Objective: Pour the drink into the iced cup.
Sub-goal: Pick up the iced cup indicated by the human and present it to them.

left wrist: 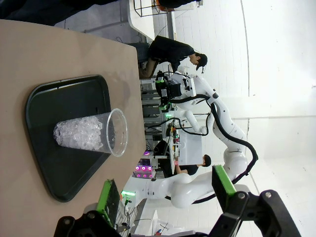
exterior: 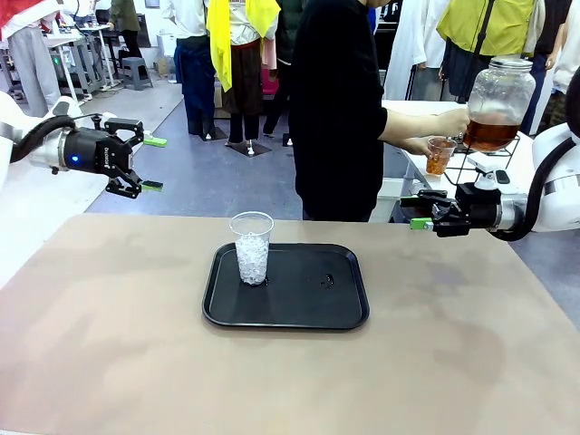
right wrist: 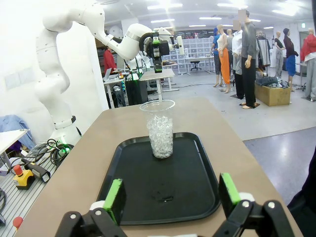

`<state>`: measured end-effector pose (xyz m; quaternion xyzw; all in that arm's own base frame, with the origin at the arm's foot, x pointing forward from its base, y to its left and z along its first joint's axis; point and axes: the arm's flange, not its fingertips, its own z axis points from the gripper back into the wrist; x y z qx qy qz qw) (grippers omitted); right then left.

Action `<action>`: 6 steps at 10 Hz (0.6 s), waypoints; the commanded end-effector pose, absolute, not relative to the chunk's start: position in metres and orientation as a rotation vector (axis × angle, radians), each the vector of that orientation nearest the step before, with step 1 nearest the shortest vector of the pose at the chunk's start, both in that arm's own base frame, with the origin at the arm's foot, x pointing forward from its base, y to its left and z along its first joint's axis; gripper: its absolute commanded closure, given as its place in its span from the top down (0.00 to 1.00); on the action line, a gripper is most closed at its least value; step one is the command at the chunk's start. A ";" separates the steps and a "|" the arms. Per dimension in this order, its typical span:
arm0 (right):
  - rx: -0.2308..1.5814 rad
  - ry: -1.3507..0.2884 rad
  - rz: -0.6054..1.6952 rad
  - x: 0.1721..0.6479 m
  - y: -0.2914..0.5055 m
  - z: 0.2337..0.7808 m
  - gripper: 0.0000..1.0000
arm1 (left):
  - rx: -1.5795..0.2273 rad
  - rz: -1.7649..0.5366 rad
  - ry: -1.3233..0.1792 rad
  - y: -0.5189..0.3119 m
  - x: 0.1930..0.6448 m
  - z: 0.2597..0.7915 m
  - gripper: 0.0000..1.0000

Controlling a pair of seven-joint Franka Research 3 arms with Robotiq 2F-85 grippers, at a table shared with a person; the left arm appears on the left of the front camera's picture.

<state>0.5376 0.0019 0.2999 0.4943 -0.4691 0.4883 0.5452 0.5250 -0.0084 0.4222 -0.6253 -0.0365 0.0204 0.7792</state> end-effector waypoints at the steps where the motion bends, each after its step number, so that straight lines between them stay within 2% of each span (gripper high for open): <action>1: 1.184 -1.127 1.147 0.535 0.003 0.302 1.00 | -1.357 0.040 -0.088 -0.008 0.525 0.424 1.00; 6: 1.184 -1.127 1.147 0.535 0.003 0.302 1.00 | -1.357 0.040 -0.088 -0.008 0.525 0.424 1.00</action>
